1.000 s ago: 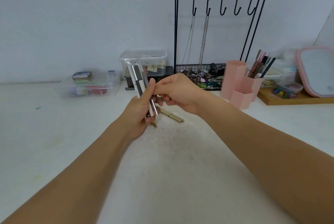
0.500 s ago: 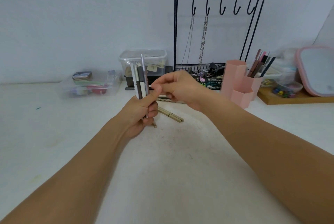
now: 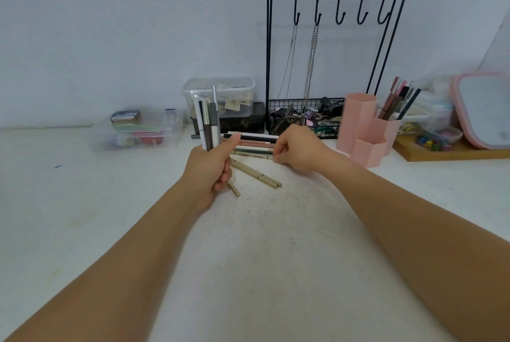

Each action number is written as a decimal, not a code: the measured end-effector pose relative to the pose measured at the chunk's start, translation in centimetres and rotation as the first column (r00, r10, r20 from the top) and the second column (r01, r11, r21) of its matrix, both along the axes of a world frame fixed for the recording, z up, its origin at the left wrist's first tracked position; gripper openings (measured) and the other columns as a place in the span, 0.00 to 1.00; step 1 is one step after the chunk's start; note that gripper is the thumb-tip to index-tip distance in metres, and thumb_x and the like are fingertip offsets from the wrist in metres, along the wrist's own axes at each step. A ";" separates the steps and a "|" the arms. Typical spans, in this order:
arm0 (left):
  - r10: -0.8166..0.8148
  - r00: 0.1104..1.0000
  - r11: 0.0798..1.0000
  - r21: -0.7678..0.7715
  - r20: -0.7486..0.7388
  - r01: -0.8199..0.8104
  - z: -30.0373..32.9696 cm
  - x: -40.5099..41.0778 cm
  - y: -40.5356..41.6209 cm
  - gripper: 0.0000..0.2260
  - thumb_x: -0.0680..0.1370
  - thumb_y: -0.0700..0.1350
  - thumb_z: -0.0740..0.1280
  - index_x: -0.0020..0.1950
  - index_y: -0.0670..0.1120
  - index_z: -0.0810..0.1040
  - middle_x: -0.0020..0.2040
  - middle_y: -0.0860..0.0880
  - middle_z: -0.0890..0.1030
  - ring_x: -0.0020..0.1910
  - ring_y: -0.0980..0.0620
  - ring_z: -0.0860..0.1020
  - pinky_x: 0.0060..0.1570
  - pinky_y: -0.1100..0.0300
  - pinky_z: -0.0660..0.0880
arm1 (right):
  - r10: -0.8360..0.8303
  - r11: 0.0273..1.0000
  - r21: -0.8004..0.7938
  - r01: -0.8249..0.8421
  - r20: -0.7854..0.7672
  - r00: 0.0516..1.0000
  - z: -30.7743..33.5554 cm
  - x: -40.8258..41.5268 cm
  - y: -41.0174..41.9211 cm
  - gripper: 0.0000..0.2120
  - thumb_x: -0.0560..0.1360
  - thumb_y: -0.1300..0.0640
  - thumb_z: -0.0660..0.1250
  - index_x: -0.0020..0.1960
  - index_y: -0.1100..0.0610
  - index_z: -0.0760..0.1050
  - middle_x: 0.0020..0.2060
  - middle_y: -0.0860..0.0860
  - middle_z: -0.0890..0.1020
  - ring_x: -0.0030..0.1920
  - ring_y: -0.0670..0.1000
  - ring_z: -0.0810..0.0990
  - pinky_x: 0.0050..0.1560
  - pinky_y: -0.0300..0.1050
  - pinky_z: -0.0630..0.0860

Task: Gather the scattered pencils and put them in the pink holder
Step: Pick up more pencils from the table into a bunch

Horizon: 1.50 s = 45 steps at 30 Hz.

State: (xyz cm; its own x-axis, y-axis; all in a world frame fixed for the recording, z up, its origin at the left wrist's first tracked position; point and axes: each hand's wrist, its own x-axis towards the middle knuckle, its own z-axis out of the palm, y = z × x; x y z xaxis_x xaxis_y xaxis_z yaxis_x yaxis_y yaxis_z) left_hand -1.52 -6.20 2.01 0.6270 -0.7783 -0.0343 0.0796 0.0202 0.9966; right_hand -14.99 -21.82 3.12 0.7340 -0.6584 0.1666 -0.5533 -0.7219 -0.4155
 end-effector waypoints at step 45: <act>0.043 0.995 0.993 -0.105 -0.091 -0.053 -0.4 0.5 -0.5 0.14 0.78 0.53 0.72 0.40 0.47 0.74 0.27 0.51 0.69 0.25 0.55 0.66 0.20 0.65 0.57 | 0.034 0.968 0.223 -0.116 0.339 0.940 2.3 1.1 3.2 0.04 0.73 0.55 0.76 0.45 0.56 0.85 0.38 0.50 0.85 0.38 0.44 0.81 0.39 0.40 0.78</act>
